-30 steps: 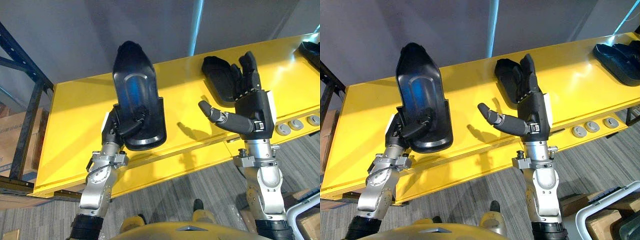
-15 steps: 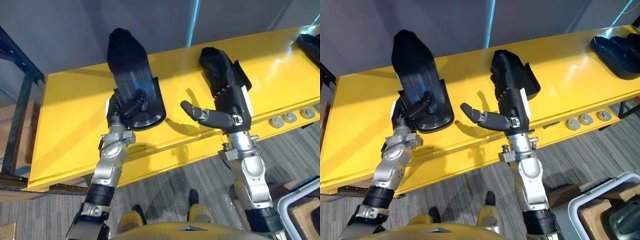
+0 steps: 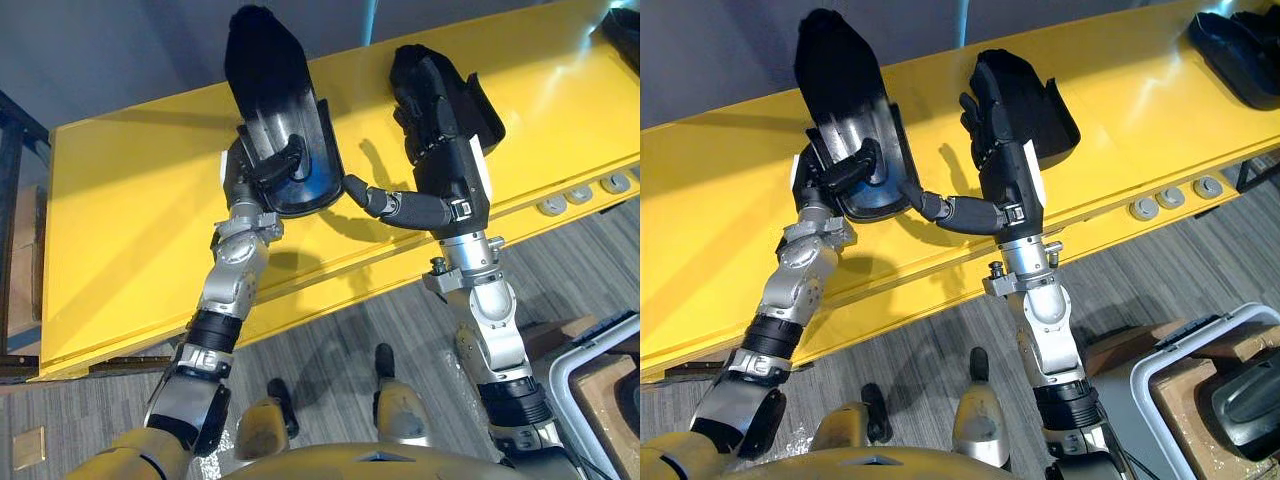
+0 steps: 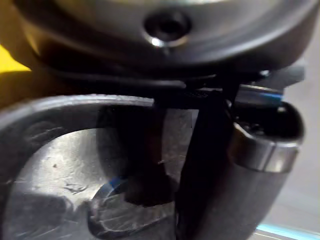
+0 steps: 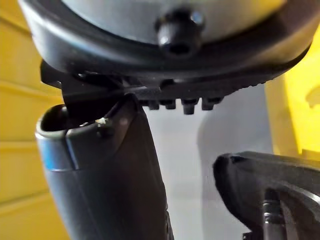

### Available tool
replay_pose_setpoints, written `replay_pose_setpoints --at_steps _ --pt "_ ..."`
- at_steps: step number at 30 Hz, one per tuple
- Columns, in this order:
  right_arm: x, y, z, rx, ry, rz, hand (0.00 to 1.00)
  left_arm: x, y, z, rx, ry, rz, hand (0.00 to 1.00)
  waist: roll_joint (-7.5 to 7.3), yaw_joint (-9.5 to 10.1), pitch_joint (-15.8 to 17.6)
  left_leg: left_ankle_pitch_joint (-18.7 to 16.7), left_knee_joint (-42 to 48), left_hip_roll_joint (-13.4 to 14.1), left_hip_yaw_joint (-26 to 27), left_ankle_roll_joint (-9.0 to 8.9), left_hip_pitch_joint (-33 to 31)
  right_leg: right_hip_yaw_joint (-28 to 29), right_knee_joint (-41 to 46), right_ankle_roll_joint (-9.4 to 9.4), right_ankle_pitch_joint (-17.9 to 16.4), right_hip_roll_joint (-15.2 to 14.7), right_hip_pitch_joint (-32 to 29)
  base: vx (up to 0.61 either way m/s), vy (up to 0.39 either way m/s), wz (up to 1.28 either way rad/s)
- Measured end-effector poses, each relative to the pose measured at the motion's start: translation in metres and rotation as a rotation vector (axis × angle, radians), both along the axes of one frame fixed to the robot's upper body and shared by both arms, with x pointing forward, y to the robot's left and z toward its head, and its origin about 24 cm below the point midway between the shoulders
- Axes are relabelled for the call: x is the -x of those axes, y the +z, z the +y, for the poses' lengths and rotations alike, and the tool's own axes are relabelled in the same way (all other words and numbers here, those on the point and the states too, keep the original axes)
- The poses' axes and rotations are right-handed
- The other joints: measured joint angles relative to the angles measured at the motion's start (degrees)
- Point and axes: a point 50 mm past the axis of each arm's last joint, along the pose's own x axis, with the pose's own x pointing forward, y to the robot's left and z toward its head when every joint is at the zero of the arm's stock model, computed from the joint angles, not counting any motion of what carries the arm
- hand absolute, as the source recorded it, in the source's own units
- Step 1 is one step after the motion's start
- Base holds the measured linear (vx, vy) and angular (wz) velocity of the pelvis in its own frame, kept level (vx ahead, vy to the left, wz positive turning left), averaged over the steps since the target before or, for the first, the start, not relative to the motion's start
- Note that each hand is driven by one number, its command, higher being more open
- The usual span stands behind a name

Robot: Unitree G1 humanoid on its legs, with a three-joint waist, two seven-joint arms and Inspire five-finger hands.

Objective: Walk over and take three plastic housings, then place them on the shelf

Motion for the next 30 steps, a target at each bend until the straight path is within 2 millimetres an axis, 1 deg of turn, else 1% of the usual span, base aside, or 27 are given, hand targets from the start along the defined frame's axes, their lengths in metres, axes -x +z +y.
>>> replay_pose_setpoints --at_steps 5,12,18,22,25,26,30 --pt "0.000 0.000 0.000 0.001 0.002 0.001 1.00 -0.003 0.000 -0.001 0.003 0.032 0.013 1.00 0.05 -0.14 0.1 0.0 0.0 0.0 0.2 0.00 0.3 0.3 0.0 0.11 0.1 0.0 0.1 0.00 0.004 -0.02" --pt "0.002 -0.004 0.002 -0.001 0.012 0.013 1.00 -0.005 -0.013 0.002 -0.003 0.069 0.068 1.00 0.00 -0.45 0.1 0.1 -1.9 -0.1 1.1 -0.09 3.3 0.6 -0.3 0.10 0.0 0.1 2.3 -0.01 0.005 -0.05" --pt "0.008 -0.020 0.002 -0.022 -0.007 0.083 1.00 -0.003 -0.016 0.002 -0.006 0.161 0.112 1.00 0.14 -0.46 0.0 1.5 -4.8 -0.1 1.3 -0.64 5.7 0.0 -1.4 0.21 0.1 0.4 4.0 0.00 -0.006 0.00" --pt "0.010 -0.024 0.010 -0.057 0.001 0.104 1.00 0.000 -0.018 0.000 -0.149 0.253 0.134 1.00 0.11 -0.33 -0.3 2.9 -7.5 -0.2 1.1 -1.01 7.4 -0.8 -2.3 0.23 0.1 0.7 5.2 0.02 -0.027 0.07" --pt "0.013 -0.029 0.016 -0.074 0.007 0.129 1.00 0.008 -0.027 -0.003 -0.256 0.297 0.168 1.00 -0.10 -0.54 -2.6 3.9 -9.3 -0.1 0.6 -1.41 7.9 -1.5 -3.1 0.26 0.1 1.2 5.5 0.03 -0.027 0.07" --pt "0.014 -0.032 0.016 -0.079 0.002 0.140 1.00 0.011 -0.031 -0.003 -0.283 0.309 0.180 1.00 -0.22 -0.52 -2.7 4.1 -10.1 -0.1 0.3 -1.62 8.9 -2.0 -3.1 0.26 0.1 1.4 6.3 0.05 -0.026 0.07" --pt "0.016 -0.036 0.018 -0.083 -0.030 0.156 1.00 0.020 -0.036 0.002 -0.313 0.364 0.192 1.00 -0.30 -0.35 -3.9 4.8 -11.9 -0.2 0.1 -1.81 10.0 -2.8 -3.8 0.26 0.1 1.5 7.2 0.01 -0.015 0.07"
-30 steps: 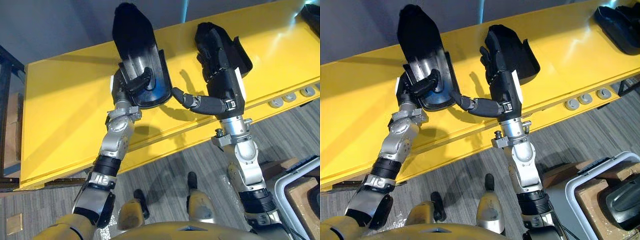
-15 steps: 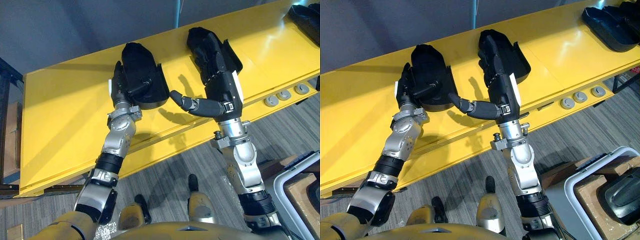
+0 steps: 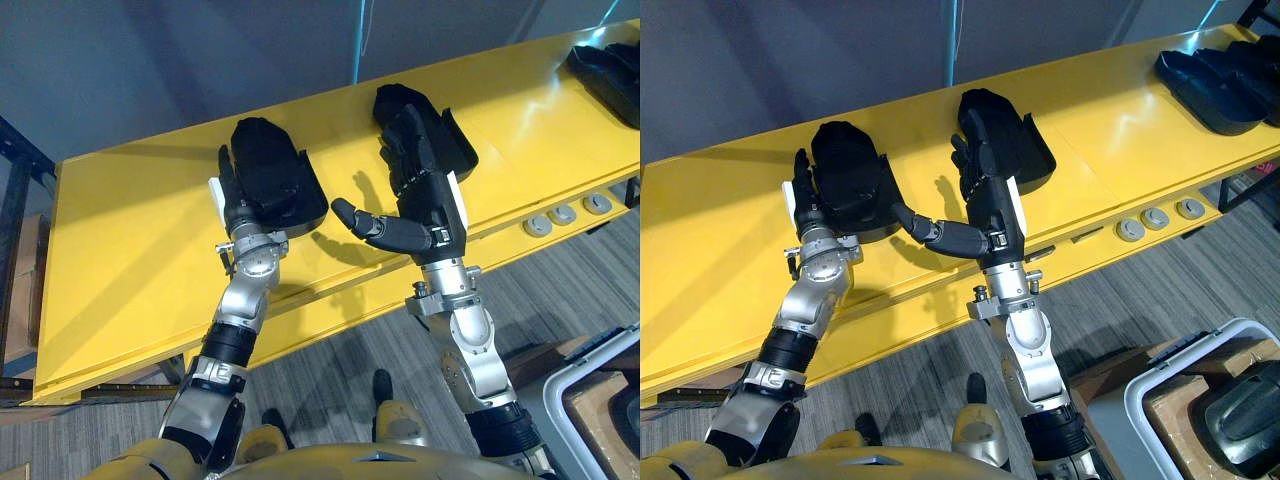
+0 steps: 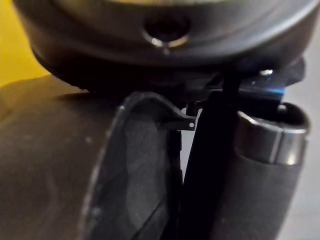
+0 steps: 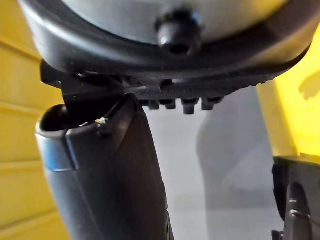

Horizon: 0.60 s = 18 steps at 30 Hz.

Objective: Walk over and take three plastic housings, then place them on the shelf

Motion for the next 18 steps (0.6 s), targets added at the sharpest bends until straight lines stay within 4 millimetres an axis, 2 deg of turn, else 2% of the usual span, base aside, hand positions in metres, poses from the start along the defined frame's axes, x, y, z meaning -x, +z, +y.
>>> replay_pose_setpoints --at_steps 3,7,10,13,18 --pt "0.003 -0.006 -0.001 -0.007 -0.022 0.028 1.00 0.009 0.011 0.000 0.024 0.005 -0.066 1.00 -0.04 0.90 -0.9 0.5 -0.9 -0.1 -0.4 0.00 0.5 -0.8 -0.3 0.00 0.0 0.0 0.6 -0.01 -0.008 0.12" --pt "0.007 -0.013 0.005 -0.011 -0.014 0.061 1.00 0.030 0.036 0.001 0.103 -0.032 -0.253 1.00 -0.14 1.49 -3.1 1.2 -2.4 -0.3 -1.1 -0.05 1.6 -1.6 -0.9 -0.01 0.0 -0.1 1.9 -0.01 -0.008 0.08" --pt "0.010 -0.018 0.005 0.010 -0.025 0.076 1.00 0.042 0.048 -0.006 0.155 -0.106 -0.355 1.00 -0.20 2.40 -4.8 1.8 -4.0 -0.6 -1.7 -0.08 2.2 -2.6 -1.3 -0.10 -0.1 -0.1 2.8 -0.02 -0.008 0.12" --pt "0.010 -0.018 0.007 0.014 -0.017 0.079 1.00 0.050 0.049 -0.008 0.233 -0.172 -0.390 1.00 -0.19 2.55 -5.8 3.1 -5.8 -1.0 -2.4 -0.05 2.5 -3.6 -1.3 -0.31 -0.3 -0.3 2.8 -0.04 -0.017 0.16" --pt "0.009 -0.018 0.006 0.015 -0.019 0.082 1.00 0.060 0.037 -0.010 0.340 -0.272 -0.363 1.00 -0.33 3.01 -6.6 5.6 -9.2 -1.1 -3.8 -0.24 3.2 -5.4 -1.3 -0.52 -0.5 0.0 2.8 -0.04 -0.022 0.16"
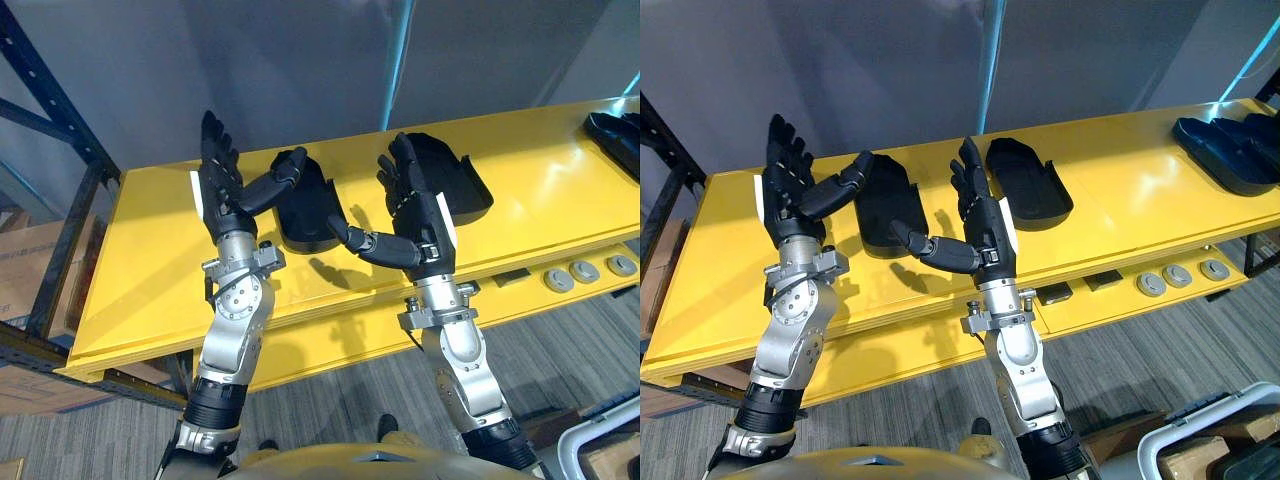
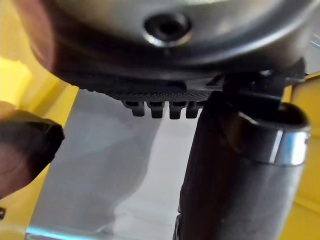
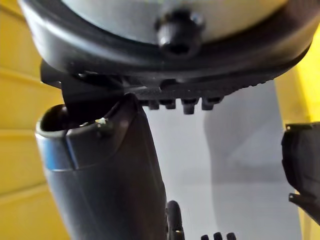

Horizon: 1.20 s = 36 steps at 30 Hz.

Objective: Walk over and take three plastic housings, then place them on the shelf

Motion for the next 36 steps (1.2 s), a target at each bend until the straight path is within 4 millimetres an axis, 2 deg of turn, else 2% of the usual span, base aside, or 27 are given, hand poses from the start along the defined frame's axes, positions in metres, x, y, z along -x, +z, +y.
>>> replay_pose_setpoints --at_steps 3,8,12,16,25,26,36 --pt "0.000 0.000 -0.002 0.002 -0.005 0.000 1.00 0.006 -0.006 0.002 0.019 -0.044 -0.011 1.00 0.01 0.54 -0.1 1.1 -1.4 0.0 -0.8 0.06 0.0 -0.9 0.0 -0.02 0.0 0.1 0.0 -0.02 -0.014 0.15" --pt "-0.001 0.000 -0.003 0.004 -0.020 0.006 1.00 0.028 -0.010 0.014 -0.002 -0.069 -0.064 1.00 -0.30 1.66 -0.5 1.2 -1.4 0.0 -1.6 0.05 -0.2 -1.8 -0.5 -0.03 0.0 0.1 0.5 0.00 -0.003 0.08" --pt "-0.002 -0.001 -0.008 -0.010 -0.064 0.015 1.00 0.034 -0.013 0.024 -0.006 -0.072 -0.097 1.00 -0.68 2.57 -1.4 1.2 -1.5 -0.1 -2.2 0.04 -0.3 -2.6 -0.9 -0.02 0.0 0.1 1.1 0.00 0.001 0.09" --pt "-0.004 -0.009 -0.015 -0.009 -0.110 0.052 1.00 0.044 -0.019 0.035 -0.013 -0.078 -0.111 1.00 -0.86 2.68 -2.0 1.2 -1.6 -0.1 -2.4 0.04 -0.3 -2.7 -1.0 -0.07 -0.1 0.0 1.1 0.00 0.002 0.01" --pt "-0.005 -0.011 -0.031 -0.012 -0.194 0.063 1.00 0.050 -0.026 0.039 -0.062 -0.107 -0.081 1.00 -0.86 2.67 -2.1 1.2 -1.6 0.0 -2.4 0.00 -0.6 -2.7 -1.1 -0.18 -0.1 0.1 0.9 0.00 0.000 0.00" --pt "-0.001 -0.016 -0.037 0.023 -0.221 0.088 1.00 0.056 -0.034 0.045 -0.078 -0.097 -0.044 1.00 0.02 2.81 -2.9 1.2 -1.5 0.0 -2.3 -0.02 -1.0 -2.7 -1.0 -0.15 -0.1 0.1 0.5 0.00 0.000 0.00" --pt "0.004 -0.023 -0.039 0.026 -0.226 0.116 1.00 0.055 -0.038 0.041 -0.074 -0.112 -0.023 1.00 -0.03 2.79 -2.7 1.1 -1.4 0.0 -2.0 0.00 -1.3 -1.6 0.2 0.00 -0.5 0.1 -0.5 0.00 0.000 -0.01"
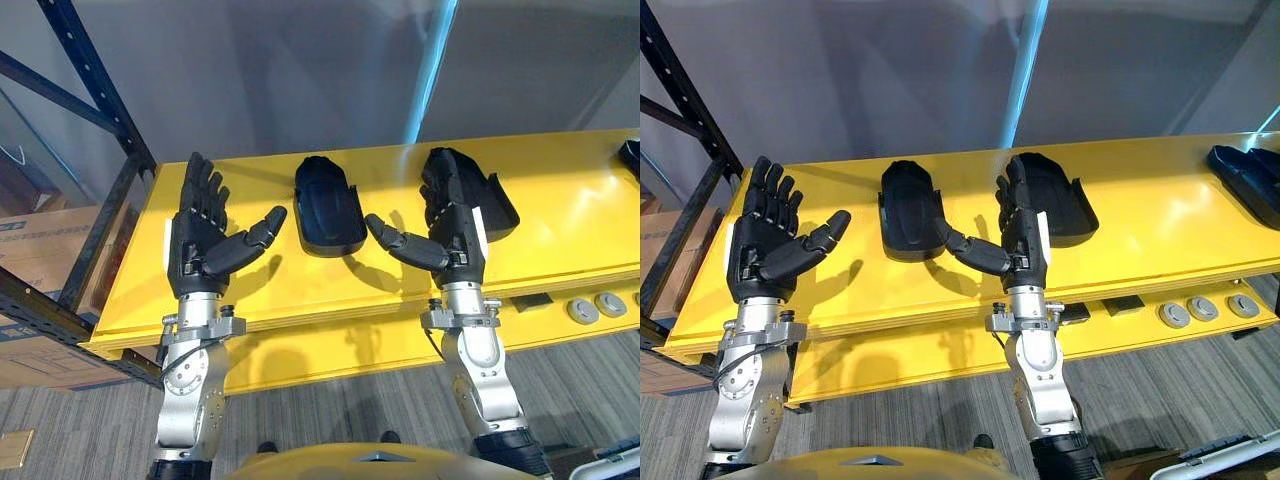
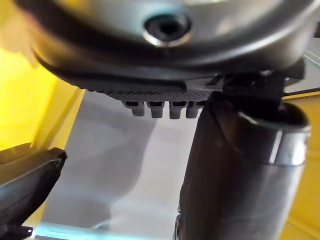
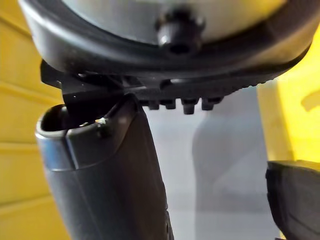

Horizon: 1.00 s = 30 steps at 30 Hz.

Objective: Walk over and take three plastic housings, then place them on the shelf

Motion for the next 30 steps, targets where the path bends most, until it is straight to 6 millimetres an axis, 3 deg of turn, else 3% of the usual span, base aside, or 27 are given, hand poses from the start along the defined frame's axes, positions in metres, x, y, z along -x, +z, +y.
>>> replay_pose_setpoints --at_steps 8,17,23,30 --pt "0.005 -0.005 -0.002 0.008 0.003 0.024 1.00 -0.002 -0.018 -0.012 -0.032 -0.035 0.090 1.00 -0.21 -0.08 3.5 -1.3 2.8 0.8 -0.1 0.05 -1.0 1.0 3.9 0.08 -2.5 0.0 -1.6 -0.01 -0.002 -0.01" --pt "0.007 0.002 -0.011 0.012 -0.053 -0.007 1.00 0.000 -0.007 -0.014 -0.018 -0.021 0.012 1.00 -0.24 -0.15 3.7 -4.8 6.9 2.0 1.5 -0.68 -1.7 3.3 4.0 -0.24 -2.6 0.9 -1.7 0.03 0.000 -0.11" --pt "0.019 0.012 -0.038 0.055 -0.192 -0.034 1.00 0.007 0.025 -0.016 -0.011 -0.040 -0.184 1.00 -0.27 -0.58 3.6 -6.5 7.8 2.3 6.1 -0.95 -0.2 8.4 4.0 0.10 -2.4 1.5 -2.8 0.03 0.020 -0.39" --pt "0.048 -0.002 -0.078 0.096 -0.360 0.072 1.00 0.006 0.026 -0.022 0.028 -0.090 -0.196 1.00 -0.03 -4.98 3.3 -9.7 10.4 3.3 13.2 -1.59 1.4 16.2 2.8 1.68 -1.3 2.9 -4.5 0.02 0.023 -0.51"
